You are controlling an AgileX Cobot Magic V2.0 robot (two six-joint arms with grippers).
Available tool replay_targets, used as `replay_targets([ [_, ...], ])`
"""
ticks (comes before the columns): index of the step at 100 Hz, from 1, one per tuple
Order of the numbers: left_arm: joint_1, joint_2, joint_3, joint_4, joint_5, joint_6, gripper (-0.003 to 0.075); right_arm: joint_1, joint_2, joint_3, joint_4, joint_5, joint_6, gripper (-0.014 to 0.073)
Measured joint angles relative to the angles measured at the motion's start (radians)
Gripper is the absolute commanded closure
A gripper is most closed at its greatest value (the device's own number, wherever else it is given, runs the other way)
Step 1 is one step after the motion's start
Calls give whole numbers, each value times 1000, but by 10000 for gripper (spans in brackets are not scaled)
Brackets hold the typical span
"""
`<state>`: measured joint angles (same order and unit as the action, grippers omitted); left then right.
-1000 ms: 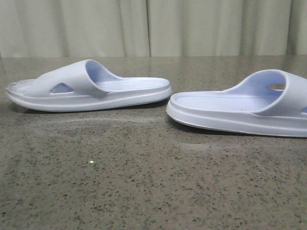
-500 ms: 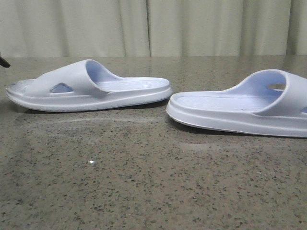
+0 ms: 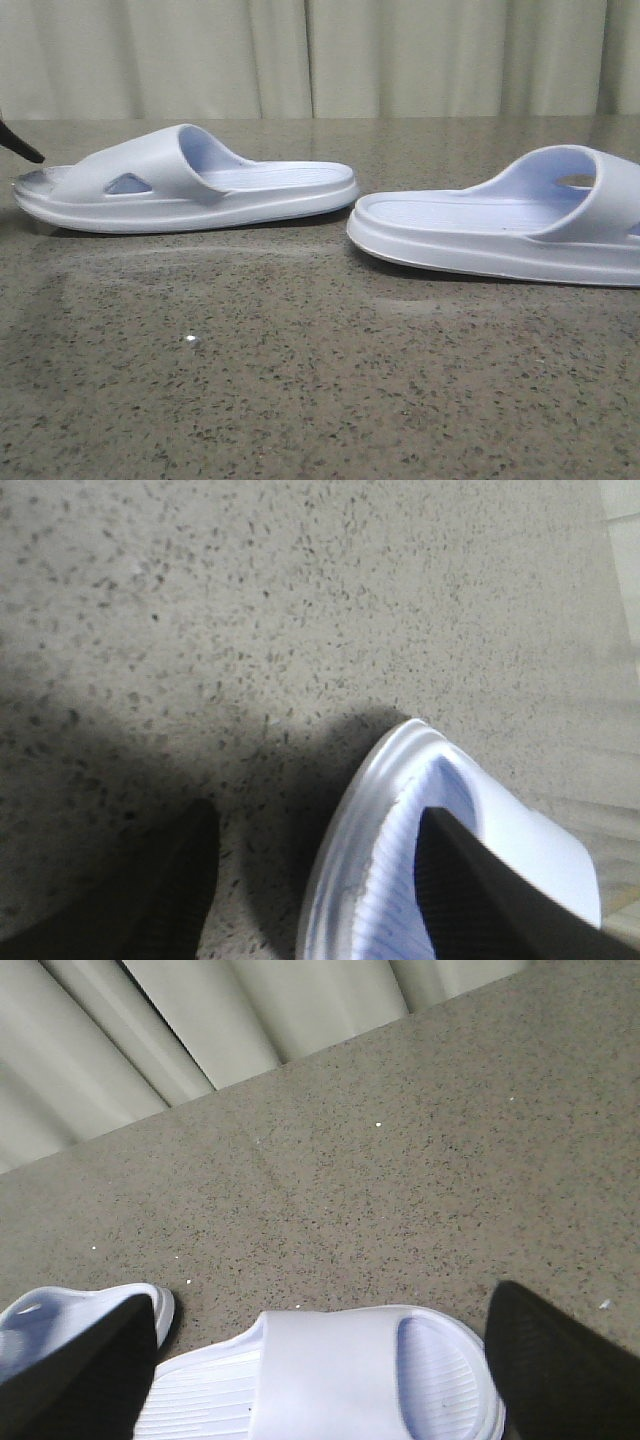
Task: Insert blue slippers together front up
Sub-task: 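Lower the left gripper onto the heel of the nearer-left slipper and grasp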
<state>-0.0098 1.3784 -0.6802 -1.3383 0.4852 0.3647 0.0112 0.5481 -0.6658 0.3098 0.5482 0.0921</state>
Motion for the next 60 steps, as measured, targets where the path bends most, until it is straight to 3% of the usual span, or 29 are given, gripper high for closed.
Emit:
replay_targets([
  [36, 0, 69, -17, -172, 80, 186, 342, 0, 0, 0, 0, -12, 0, 13],
  [60, 0, 100, -23, -242, 107, 234, 342, 0, 0, 0, 0, -12, 1, 13],
])
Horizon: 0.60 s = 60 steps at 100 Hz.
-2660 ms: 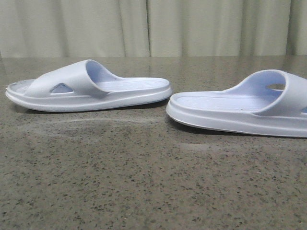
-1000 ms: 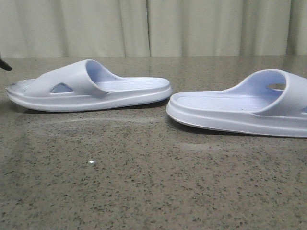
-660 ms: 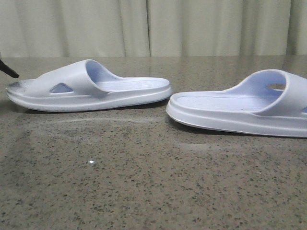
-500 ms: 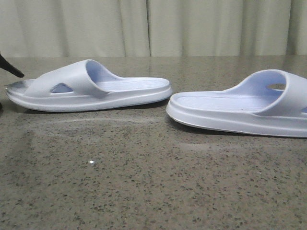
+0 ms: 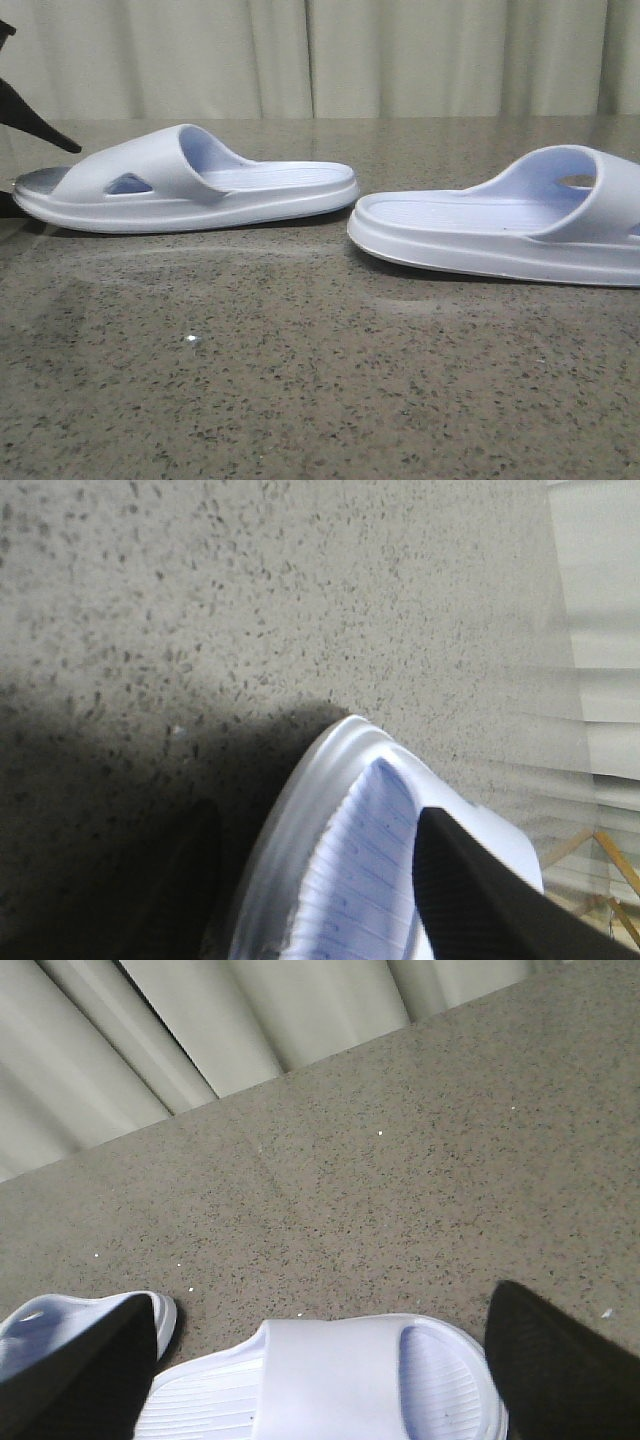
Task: Insert blue slippers together front up
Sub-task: 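Lower the left gripper onto the heel of the nearer-left slipper and grasp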
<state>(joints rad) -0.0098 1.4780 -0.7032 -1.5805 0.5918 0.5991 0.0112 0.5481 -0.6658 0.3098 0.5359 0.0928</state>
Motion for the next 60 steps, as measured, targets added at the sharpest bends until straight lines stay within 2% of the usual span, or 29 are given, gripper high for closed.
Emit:
replay_targets([
  [60, 0, 6, 0, -7, 55, 59, 492, 0, 0, 0, 0, -1, 0, 13],
])
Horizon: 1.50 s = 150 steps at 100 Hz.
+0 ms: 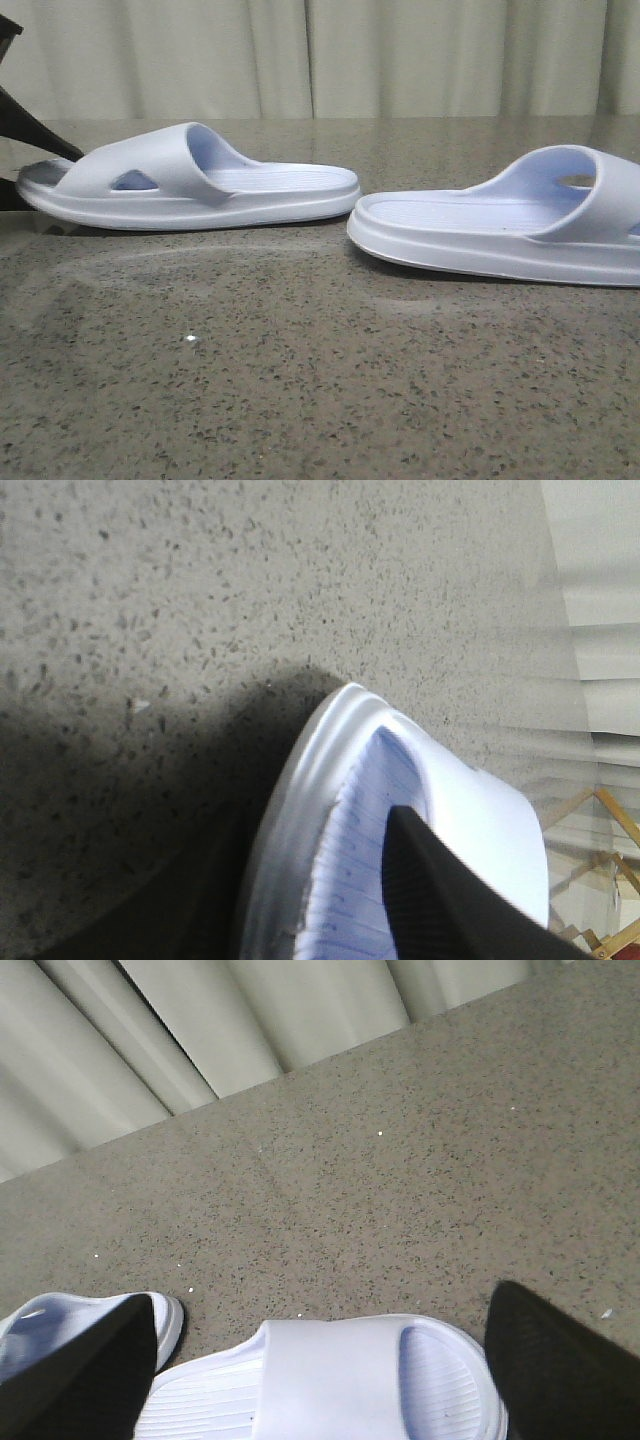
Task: Insert blue slippers together front up
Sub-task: 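Lower the left gripper onto the heel of the nearer-left slipper and grasp, then lift the grasped slipper off the table with the left gripper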
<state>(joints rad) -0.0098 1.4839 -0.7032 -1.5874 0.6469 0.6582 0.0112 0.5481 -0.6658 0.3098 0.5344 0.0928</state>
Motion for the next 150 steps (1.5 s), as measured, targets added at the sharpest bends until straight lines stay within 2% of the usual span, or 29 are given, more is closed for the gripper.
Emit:
replay_targets([
  [29, 0, 0, 0, 0, 2, 0, 606, 0, 0, 0, 0, 0, 0, 13],
  [43, 0, 2, 0, 0, 2, 0, 706, 0, 0, 0, 0, 0, 0, 13],
  [74, 0, 2, 0, -12, 3, 38, 704, 0, 0, 0, 0, 0, 0, 13],
  [96, 0, 10, 7, -152, 79, 178, 704, 0, 0, 0, 0, 0, 0, 13],
  [113, 5, 10, 7, -185, 141, 202, 704, 0, 0, 0, 0, 0, 0, 13],
  [150, 209, -7, 7, -185, 389, 207, 704, 0, 0, 0, 0, -2, 0, 13],
])
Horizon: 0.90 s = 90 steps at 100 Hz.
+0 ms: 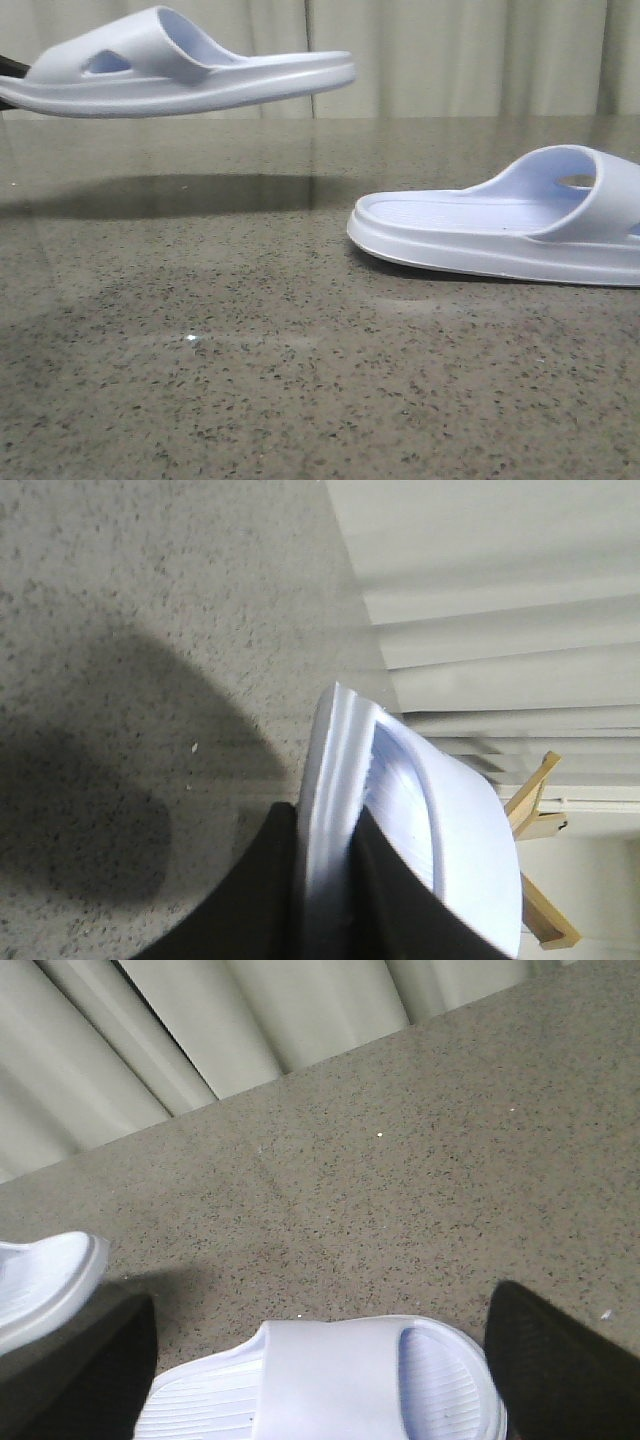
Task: Insert blue slippers together front up
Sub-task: 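Lift the grasped slipper off the table with the left gripper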
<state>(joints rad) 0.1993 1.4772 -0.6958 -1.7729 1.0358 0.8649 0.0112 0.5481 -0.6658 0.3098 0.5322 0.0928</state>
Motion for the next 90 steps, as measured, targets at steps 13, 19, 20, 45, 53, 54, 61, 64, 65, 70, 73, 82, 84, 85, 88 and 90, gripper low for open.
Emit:
replay_targets([
  [13, 29, -46, 0, 0, 27, 0, 704, -2, 2, 0, -15, 32, 31, 13],
  [19, 31, -65, 0, 0, 38, 0, 704, -8, 11, 0, -29, 58, 62, 13],
  [20, 31, -66, 0, 0, 40, 0, 704, -8, 13, 0, -33, 64, 67, 13],
  [45, 31, -78, 0, 2, 55, 0, 704, -48, 22, 59, -56, 72, 280, 13],
  [53, 31, -78, 0, 2, 55, 0, 704, -61, 22, 93, -56, 46, 363, 13],
  [54, 31, -78, 0, 2, 55, 0, 704, -63, 22, 97, -56, 44, 369, 13],
  [61, 31, -78, 0, 2, 55, 0, 704, -67, 24, 127, -56, 20, 432, 14],
  [64, 31, -78, 0, 2, 55, 0, 704, -67, 24, 138, -56, 14, 451, 14],
  [65, 31, -78, 0, 2, 55, 0, 704, -67, 24, 143, -56, 15, 460, 14],
  [70, 31, -78, 0, 2, 55, 0, 704, -67, 26, 160, -56, 9, 482, 14],
  [73, 31, -78, 0, 2, 55, 0, 704, -67, 26, 169, -54, 5, 489, 13],
  [82, 31, -78, 0, 2, 55, 0, 704, -67, 26, 189, -50, 3, 516, 14],
  [84, 31, -78, 0, 2, 55, 0, 704, -67, 26, 193, -48, 3, 522, 14],
  [85, 31, -78, 0, 2, 55, 0, 704, -67, 26, 194, -47, 3, 525, 14],
  [88, 31, -78, 0, 2, 53, 0, 704, -67, 28, 198, -47, 3, 536, 14],
  [90, 31, -78, 0, 2, 53, 0, 704, -67, 28, 200, -46, 3, 540, 14],
])
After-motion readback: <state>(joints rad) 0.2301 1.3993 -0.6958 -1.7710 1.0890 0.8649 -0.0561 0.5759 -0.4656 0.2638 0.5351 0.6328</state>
